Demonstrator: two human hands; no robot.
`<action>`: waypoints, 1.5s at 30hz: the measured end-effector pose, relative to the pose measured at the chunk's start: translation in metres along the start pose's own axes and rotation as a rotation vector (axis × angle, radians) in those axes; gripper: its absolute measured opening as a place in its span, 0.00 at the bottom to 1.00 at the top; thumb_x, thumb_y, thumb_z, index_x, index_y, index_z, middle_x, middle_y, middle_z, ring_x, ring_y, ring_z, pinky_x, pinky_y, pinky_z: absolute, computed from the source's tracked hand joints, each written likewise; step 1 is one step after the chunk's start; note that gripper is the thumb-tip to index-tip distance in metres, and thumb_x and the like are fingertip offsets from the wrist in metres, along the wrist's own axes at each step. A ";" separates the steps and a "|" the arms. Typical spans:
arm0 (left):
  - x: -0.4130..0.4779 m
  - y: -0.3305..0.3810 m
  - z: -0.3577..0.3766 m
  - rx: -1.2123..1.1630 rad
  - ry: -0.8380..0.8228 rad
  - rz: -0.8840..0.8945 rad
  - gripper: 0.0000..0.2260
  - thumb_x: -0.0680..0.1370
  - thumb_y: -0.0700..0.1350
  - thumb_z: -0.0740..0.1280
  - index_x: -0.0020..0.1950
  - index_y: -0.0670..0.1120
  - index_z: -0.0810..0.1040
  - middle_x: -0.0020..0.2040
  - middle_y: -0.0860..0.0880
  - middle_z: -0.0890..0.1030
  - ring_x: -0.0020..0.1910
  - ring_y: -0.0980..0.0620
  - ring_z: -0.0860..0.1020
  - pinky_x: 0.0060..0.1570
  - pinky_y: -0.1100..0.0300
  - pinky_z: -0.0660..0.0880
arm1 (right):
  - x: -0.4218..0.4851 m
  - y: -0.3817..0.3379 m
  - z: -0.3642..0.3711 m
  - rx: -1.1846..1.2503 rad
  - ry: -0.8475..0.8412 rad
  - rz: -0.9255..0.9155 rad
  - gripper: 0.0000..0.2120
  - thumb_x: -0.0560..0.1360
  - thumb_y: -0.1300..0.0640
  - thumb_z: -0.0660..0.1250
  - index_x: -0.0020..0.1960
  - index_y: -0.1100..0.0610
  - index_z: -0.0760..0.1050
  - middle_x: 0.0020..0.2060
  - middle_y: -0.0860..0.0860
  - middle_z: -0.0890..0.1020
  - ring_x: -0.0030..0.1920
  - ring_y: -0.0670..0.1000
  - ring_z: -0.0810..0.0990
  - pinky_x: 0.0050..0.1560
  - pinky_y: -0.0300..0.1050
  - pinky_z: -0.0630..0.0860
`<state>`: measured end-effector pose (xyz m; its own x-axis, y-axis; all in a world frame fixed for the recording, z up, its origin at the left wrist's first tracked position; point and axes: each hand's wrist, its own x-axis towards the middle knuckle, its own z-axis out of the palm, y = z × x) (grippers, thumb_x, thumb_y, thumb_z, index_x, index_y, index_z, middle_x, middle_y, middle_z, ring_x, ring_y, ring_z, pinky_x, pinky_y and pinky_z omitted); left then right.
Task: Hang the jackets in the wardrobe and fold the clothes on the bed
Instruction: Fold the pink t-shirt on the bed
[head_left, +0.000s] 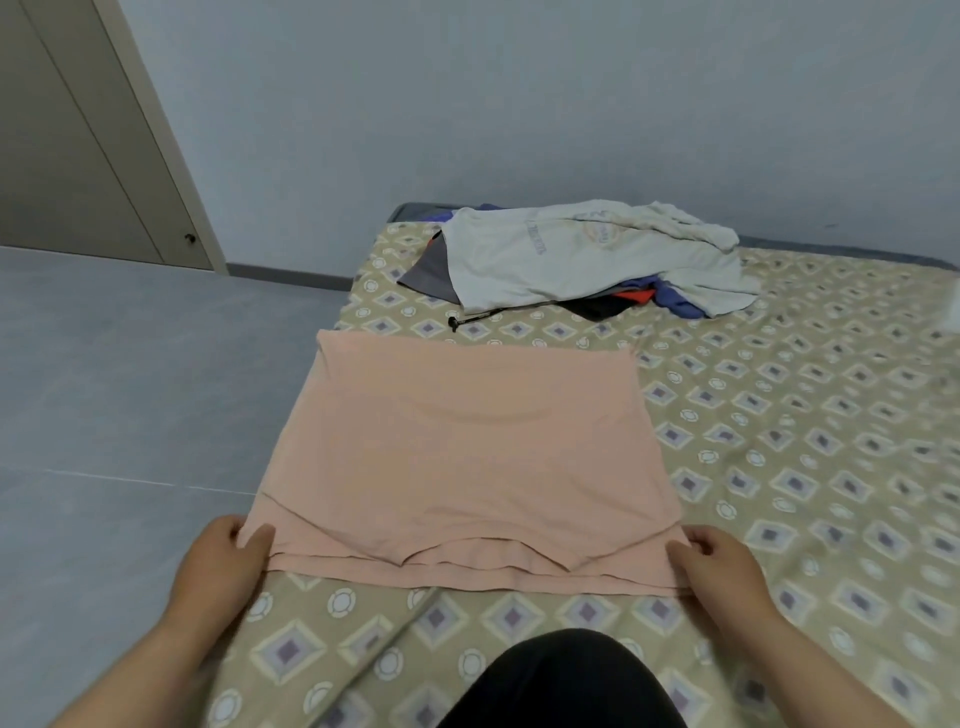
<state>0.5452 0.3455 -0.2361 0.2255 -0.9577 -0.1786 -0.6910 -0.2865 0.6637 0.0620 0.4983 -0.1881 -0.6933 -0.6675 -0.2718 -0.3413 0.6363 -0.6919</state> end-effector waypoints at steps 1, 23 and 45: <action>-0.001 0.003 -0.005 0.017 0.034 -0.012 0.07 0.78 0.47 0.68 0.45 0.44 0.78 0.41 0.46 0.81 0.38 0.47 0.76 0.38 0.52 0.68 | -0.004 0.002 -0.003 0.022 -0.049 0.034 0.02 0.75 0.58 0.68 0.47 0.53 0.79 0.39 0.50 0.83 0.38 0.49 0.80 0.37 0.44 0.72; -0.067 0.057 0.010 0.331 -0.035 0.429 0.24 0.79 0.48 0.65 0.74 0.42 0.69 0.78 0.40 0.62 0.78 0.41 0.58 0.76 0.48 0.56 | -0.008 -0.017 -0.011 0.199 0.076 0.198 0.22 0.75 0.54 0.70 0.66 0.60 0.74 0.54 0.55 0.78 0.55 0.57 0.77 0.56 0.52 0.72; -0.024 0.138 0.128 0.663 -0.297 0.583 0.40 0.76 0.67 0.44 0.80 0.46 0.39 0.80 0.45 0.37 0.79 0.45 0.35 0.74 0.46 0.31 | 0.031 -0.038 0.004 0.737 -0.206 0.415 0.11 0.75 0.66 0.67 0.57 0.60 0.77 0.47 0.61 0.86 0.41 0.61 0.85 0.39 0.55 0.82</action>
<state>0.3562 0.3257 -0.2328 -0.4022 -0.8962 -0.1873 -0.9116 0.3731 0.1725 0.0558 0.4524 -0.1727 -0.5179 -0.5393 -0.6640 0.4603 0.4786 -0.7477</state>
